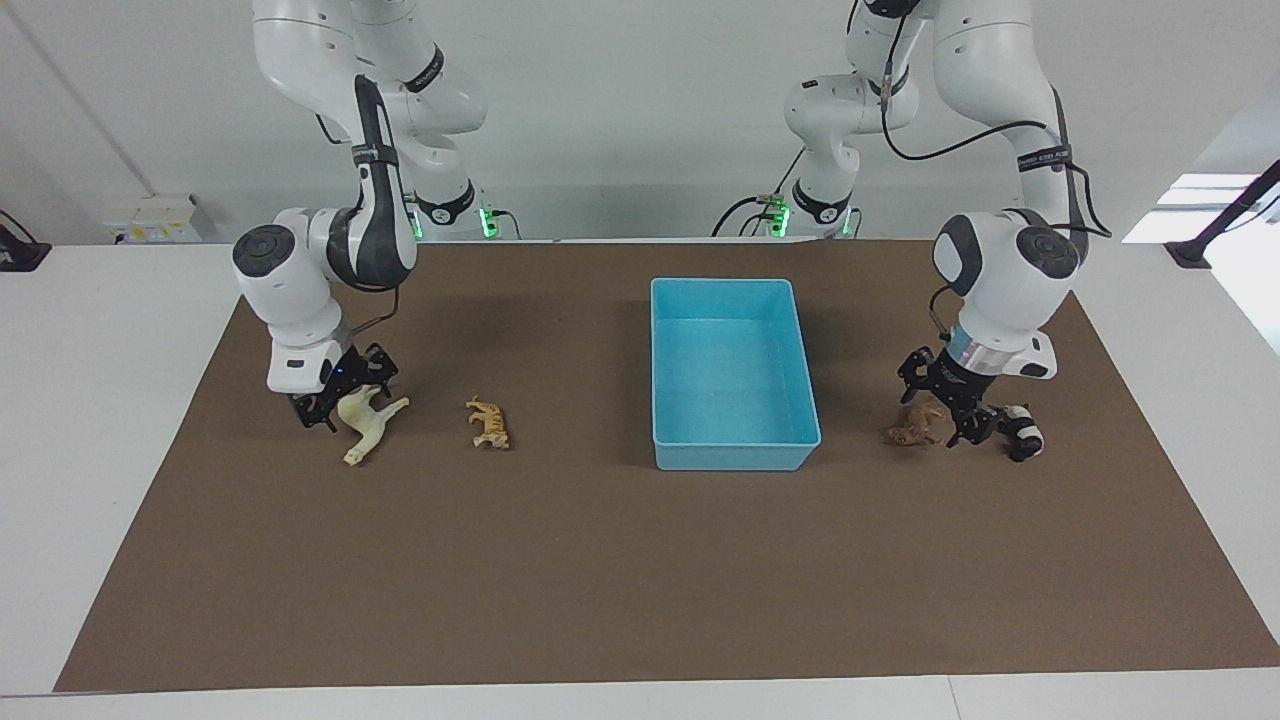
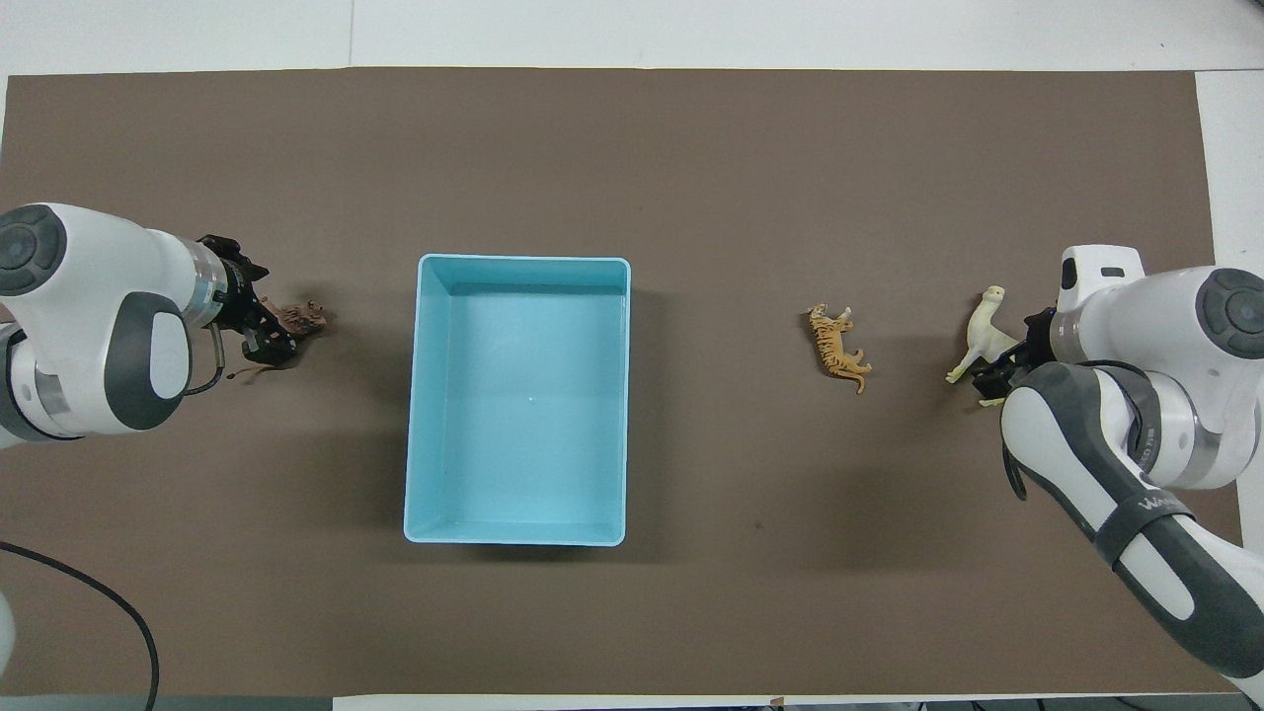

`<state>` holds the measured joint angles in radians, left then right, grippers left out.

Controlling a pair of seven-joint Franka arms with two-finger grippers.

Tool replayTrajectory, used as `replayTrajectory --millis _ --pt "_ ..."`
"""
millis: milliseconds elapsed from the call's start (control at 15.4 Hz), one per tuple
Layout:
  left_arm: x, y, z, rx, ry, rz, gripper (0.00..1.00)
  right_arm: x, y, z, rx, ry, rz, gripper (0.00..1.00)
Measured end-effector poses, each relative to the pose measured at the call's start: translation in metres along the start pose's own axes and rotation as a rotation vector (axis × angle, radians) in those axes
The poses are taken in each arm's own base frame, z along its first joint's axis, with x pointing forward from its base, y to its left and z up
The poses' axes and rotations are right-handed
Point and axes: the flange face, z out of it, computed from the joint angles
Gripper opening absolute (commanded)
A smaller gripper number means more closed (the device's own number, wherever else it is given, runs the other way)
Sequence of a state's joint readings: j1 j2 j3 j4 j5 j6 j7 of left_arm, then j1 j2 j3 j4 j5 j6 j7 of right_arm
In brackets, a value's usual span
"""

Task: Put all toys into storage box
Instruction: 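Carry the horse into the blue box while the right gripper lifts the llama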

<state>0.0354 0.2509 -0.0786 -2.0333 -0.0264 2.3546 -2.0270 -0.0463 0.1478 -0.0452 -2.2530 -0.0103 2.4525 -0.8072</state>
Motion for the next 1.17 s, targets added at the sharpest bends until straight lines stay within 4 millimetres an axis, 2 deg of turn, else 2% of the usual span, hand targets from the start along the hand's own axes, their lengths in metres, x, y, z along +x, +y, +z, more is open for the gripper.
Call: replayTrajectory --millis 130,195,260,455,585,910,1105,1170 --pt "0.000 0.001 0.010 0.013 0.005 0.000 1.00 -0.001 0.000 0.004 0.004 -0.004 0.000 0.88" --pt "0.000 0.001 0.011 0.015 0.007 0.000 1.00 -0.001 -0.001 0.005 0.005 -0.005 0.000 0.78" --pt "-0.001 0.001 0.012 0.016 0.007 0.001 1.00 -0.002 -0.001 0.006 0.007 -0.007 0.001 0.64" --pt "-0.008 -0.006 0.018 0.027 0.010 0.017 1.00 -0.004 -0.002 0.008 0.012 -0.012 0.005 0.00" --pt "-0.012 -0.011 0.025 0.038 0.013 0.028 0.99 -0.005 -0.003 0.010 0.014 -0.014 0.017 0.00" --pt "-0.010 -0.016 0.032 0.051 0.022 0.039 0.47 -0.003 -0.005 0.008 0.012 -0.011 0.014 0.00" --pt "-0.011 -0.016 0.030 0.043 0.032 0.056 0.11 0.005 0.003 -0.005 -0.011 0.012 0.019 0.00" --pt "-0.011 -0.016 0.030 0.039 0.040 0.067 0.09 0.009 0.008 -0.014 -0.020 0.021 0.030 0.00"
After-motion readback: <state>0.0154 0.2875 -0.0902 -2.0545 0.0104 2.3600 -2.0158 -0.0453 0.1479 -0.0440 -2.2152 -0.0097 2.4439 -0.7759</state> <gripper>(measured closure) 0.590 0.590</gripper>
